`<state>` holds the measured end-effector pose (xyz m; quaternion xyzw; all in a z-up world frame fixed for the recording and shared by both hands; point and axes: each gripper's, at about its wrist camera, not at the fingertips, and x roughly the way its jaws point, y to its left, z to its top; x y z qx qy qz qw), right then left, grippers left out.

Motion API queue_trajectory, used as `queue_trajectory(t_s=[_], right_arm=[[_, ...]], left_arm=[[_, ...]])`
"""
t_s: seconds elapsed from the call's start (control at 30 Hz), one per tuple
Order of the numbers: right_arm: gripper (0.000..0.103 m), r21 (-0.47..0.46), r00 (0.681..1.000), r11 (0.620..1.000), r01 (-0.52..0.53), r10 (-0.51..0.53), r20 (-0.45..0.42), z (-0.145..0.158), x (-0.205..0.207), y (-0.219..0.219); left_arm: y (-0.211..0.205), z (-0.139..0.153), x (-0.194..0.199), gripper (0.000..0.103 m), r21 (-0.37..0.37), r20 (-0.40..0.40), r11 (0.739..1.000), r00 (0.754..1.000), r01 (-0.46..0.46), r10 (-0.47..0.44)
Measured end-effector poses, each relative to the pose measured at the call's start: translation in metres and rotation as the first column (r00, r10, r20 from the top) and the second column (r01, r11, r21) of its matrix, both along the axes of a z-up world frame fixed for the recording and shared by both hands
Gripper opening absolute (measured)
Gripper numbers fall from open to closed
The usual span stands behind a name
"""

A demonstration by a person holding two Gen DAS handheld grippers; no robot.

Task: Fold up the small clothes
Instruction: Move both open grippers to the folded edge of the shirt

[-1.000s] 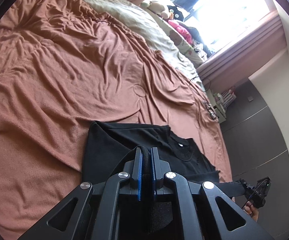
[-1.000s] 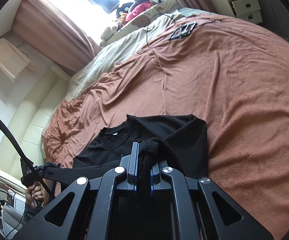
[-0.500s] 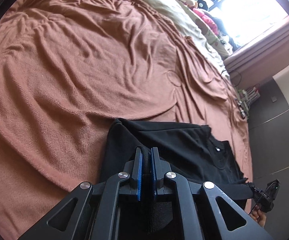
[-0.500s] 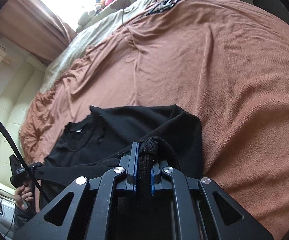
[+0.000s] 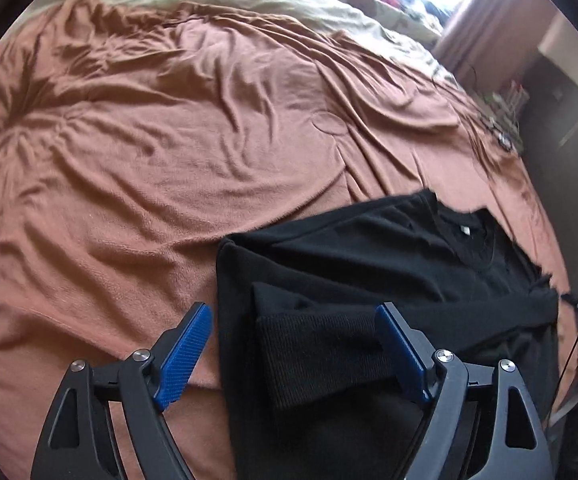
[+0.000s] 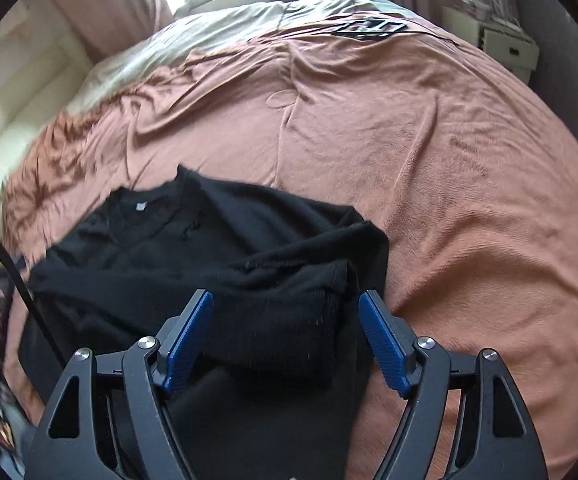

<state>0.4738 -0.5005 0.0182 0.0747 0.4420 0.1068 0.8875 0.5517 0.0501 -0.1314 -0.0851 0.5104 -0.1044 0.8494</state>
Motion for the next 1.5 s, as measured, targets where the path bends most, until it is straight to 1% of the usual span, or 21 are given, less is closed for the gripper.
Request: queue_trajectory(t_s=[0.03, 0.1, 0.17, 0.23, 0.37, 0.43, 0.47, 0.53, 0.6, 0.67, 0.77, 0.93, 1.0, 1.1, 1.23, 1.33, 1.37, 1.4, 1.47, 1.5], right_arm=[[0.079, -0.021, 1.000, 1.000, -0.020, 0.019, -0.006, 0.001, -0.003, 0.003], [0.079, -0.083, 0.998, 0.995, -0.058, 0.056, -0.017, 0.001, -0.011, 0.011], [0.080, -0.129, 0.997, 0.989, -0.079, 0.075, -0.036, 0.000, -0.014, 0.017], [0.082, -0.167, 0.995, 0.981, -0.096, 0.090, -0.047, 0.000, -0.016, 0.024], [0.082, -0.227, 0.992, 0.967, -0.117, 0.103, -0.073, -0.005, -0.018, 0.036], [0.082, -0.273, 0.991, 0.955, -0.119, 0.099, -0.085, -0.011, -0.016, 0.042], [0.082, -0.295, 0.991, 0.948, -0.122, 0.097, -0.095, -0.015, -0.013, 0.046], [0.082, -0.321, 0.990, 0.940, -0.119, 0.089, -0.105, -0.021, -0.010, 0.052], [0.082, -0.370, 0.992, 0.923, -0.105, 0.070, -0.107, -0.027, -0.003, 0.057], [0.082, -0.409, 0.994, 0.909, -0.082, 0.046, -0.095, -0.029, 0.006, 0.061], [0.082, -0.436, 0.997, 0.898, -0.053, 0.026, -0.069, -0.027, 0.018, 0.065], [0.082, -0.425, 0.999, 0.905, -0.029, 0.012, -0.042, -0.025, 0.043, 0.066], [0.082, -0.405, 1.000, 0.914, -0.017, 0.006, -0.028, -0.023, 0.053, 0.064], [0.082, -0.362, 0.999, 0.932, 0.021, -0.029, -0.017, -0.025, 0.072, 0.055], [0.082, -0.289, 0.997, 0.954, 0.073, -0.071, 0.017, -0.018, 0.084, 0.047], [0.082, -0.245, 0.996, 0.966, 0.086, -0.078, 0.042, -0.011, 0.083, 0.041], [0.082, -0.225, 0.995, 0.970, 0.091, -0.080, 0.058, -0.007, 0.082, 0.038], [0.082, -0.210, 0.995, 0.973, 0.091, -0.079, 0.066, -0.004, 0.078, 0.035], [0.082, -0.157, 0.994, 0.984, 0.083, -0.071, 0.080, 0.002, 0.073, 0.025], [0.082, -0.141, 0.994, 0.987, 0.079, -0.068, 0.082, 0.005, 0.070, 0.021]], left_arm=[[-0.007, 0.002, -0.005, 0.085, 0.027, 0.003, 0.999, 0.999, 0.040, -0.040], [-0.019, 0.003, -0.014, 0.088, 0.079, 0.008, 0.991, 0.994, 0.112, -0.113], [-0.031, 0.000, -0.020, 0.089, 0.136, -0.006, 0.978, 0.987, 0.158, -0.159], [-0.042, -0.006, -0.029, 0.089, 0.205, -0.027, 0.957, 0.978, 0.208, -0.206], [-0.056, -0.021, -0.036, 0.089, 0.304, -0.076, 0.913, 0.962, 0.272, -0.262], [-0.059, -0.027, -0.037, 0.089, 0.345, -0.092, 0.895, 0.959, 0.283, -0.268], [-0.061, -0.032, -0.036, 0.089, 0.378, -0.099, 0.882, 0.959, 0.283, -0.265], [-0.061, -0.038, -0.032, 0.089, 0.415, -0.105, 0.868, 0.961, 0.275, -0.254], [-0.061, -0.044, -0.028, 0.093, 0.425, -0.115, 0.863, 0.962, 0.273, -0.248], [-0.060, -0.048, -0.022, 0.098, 0.433, -0.109, 0.861, 0.964, 0.267, -0.243], [-0.056, -0.048, -0.009, 0.098, 0.460, -0.078, 0.858, 0.973, 0.230, -0.219], [-0.052, -0.048, 0.016, 0.098, 0.451, -0.063, 0.869, 0.979, 0.201, -0.194], [-0.052, -0.046, 0.027, 0.098, 0.450, -0.046, 0.874, 0.982, 0.184, -0.184], [-0.050, -0.045, 0.046, 0.098, 0.438, -0.032, 0.886, 0.988, 0.150, -0.152], [-0.046, -0.043, 0.065, 0.098, 0.405, -0.011, 0.909, 0.995, 0.097, -0.101], [-0.038, -0.035, 0.071, 0.094, 0.343, 0.021, 0.939, 0.999, 0.037, -0.047], [-0.034, -0.033, 0.074, 0.092, 0.316, 0.027, 0.949, 0.999, 0.023, -0.033], [-0.030, -0.030, 0.075, 0.089, 0.273, 0.030, 0.962, 0.999, 0.011, -0.020], [-0.026, -0.028, 0.079, 0.086, 0.214, 0.023, 0.977, 1.000, 0.005, -0.010], [-0.025, -0.028, 0.079, 0.083, 0.197, 0.020, 0.980, 1.000, 0.009, -0.013]])
